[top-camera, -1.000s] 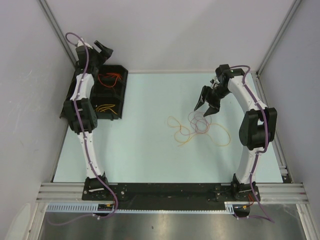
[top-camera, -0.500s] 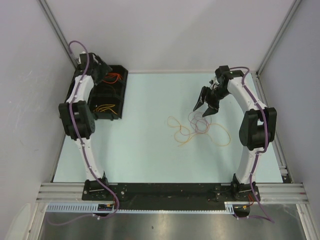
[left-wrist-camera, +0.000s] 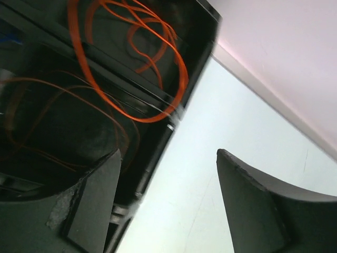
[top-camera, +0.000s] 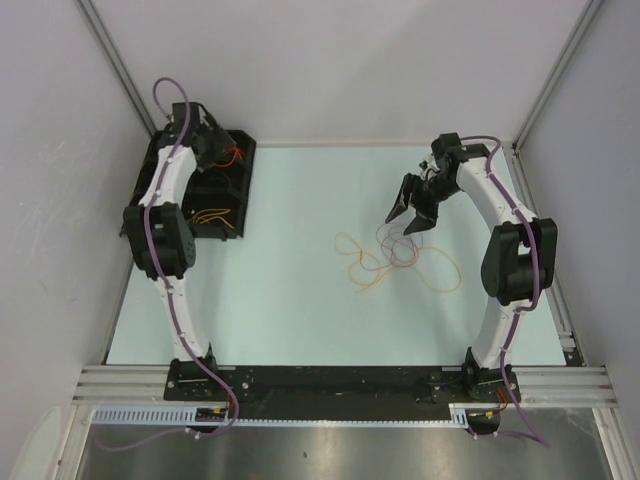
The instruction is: Untangle the cables
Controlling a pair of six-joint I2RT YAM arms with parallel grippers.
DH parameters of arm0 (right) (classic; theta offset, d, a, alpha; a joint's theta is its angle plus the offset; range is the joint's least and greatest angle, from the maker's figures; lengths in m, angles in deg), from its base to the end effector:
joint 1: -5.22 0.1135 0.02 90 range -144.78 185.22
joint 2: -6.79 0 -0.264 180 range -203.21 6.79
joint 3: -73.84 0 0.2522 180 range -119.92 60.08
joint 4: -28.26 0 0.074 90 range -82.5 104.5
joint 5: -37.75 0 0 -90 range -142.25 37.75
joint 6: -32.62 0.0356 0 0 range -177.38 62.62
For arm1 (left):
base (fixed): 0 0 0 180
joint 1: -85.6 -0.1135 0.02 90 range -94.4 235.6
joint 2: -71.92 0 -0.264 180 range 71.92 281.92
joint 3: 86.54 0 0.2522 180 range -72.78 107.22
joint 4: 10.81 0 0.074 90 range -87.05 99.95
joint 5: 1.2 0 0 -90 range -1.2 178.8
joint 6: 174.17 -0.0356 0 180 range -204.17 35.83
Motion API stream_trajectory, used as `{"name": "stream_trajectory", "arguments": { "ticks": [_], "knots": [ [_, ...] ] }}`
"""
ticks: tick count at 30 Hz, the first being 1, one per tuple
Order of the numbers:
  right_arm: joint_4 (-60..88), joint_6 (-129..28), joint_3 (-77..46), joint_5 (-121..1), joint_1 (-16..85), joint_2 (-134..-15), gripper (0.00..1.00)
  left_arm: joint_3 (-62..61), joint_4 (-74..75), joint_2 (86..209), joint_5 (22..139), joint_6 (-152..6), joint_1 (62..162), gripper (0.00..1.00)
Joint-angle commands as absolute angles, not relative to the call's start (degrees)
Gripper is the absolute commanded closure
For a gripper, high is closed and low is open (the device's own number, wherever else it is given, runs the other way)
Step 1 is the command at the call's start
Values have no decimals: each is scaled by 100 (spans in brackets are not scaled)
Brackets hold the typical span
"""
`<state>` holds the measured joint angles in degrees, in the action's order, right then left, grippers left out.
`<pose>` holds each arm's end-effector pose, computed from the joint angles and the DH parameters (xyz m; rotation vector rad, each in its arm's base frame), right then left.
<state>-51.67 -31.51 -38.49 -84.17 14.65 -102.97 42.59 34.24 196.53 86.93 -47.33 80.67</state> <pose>0.3757 0.0815 0.2716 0.3313 2.9512 0.9086 0.5029 0.0422 0.2794 -0.8035 2.1544 -0.3273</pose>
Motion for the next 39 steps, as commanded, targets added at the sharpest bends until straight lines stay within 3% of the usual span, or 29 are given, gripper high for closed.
{"name": "stream_trajectory", "arguments": {
  "ticks": [1,9,13,21,31,39],
  "knots": [
    [-4993,-3014,-3827,-8468,1471,-10061,39,4456,3792,19330,8450,-5419,8902,21],
    [-4773,-2882,-3792,-8468,1471,-10009,38,2665,3337,18241,8099,-5877,9991,20],
    [-4562,-2803,-3556,-8704,1515,-9947,38,2136,3274,17959,7230,-6210,10343,20],
    [-4343,-2811,-3248,-8828,1700,-9746,38,1407,3548,17756,6735,-6598,11020,21],
    [-4211,-2891,-2685,-8872,1700,-9289,37,1291,3310,18151,6744,-6580,11732,22],
    [-4202,-2943,-2430,-8864,1656,-9024,37,1581,3389,18670,7025,-6633,11873,30]
  ]
}}
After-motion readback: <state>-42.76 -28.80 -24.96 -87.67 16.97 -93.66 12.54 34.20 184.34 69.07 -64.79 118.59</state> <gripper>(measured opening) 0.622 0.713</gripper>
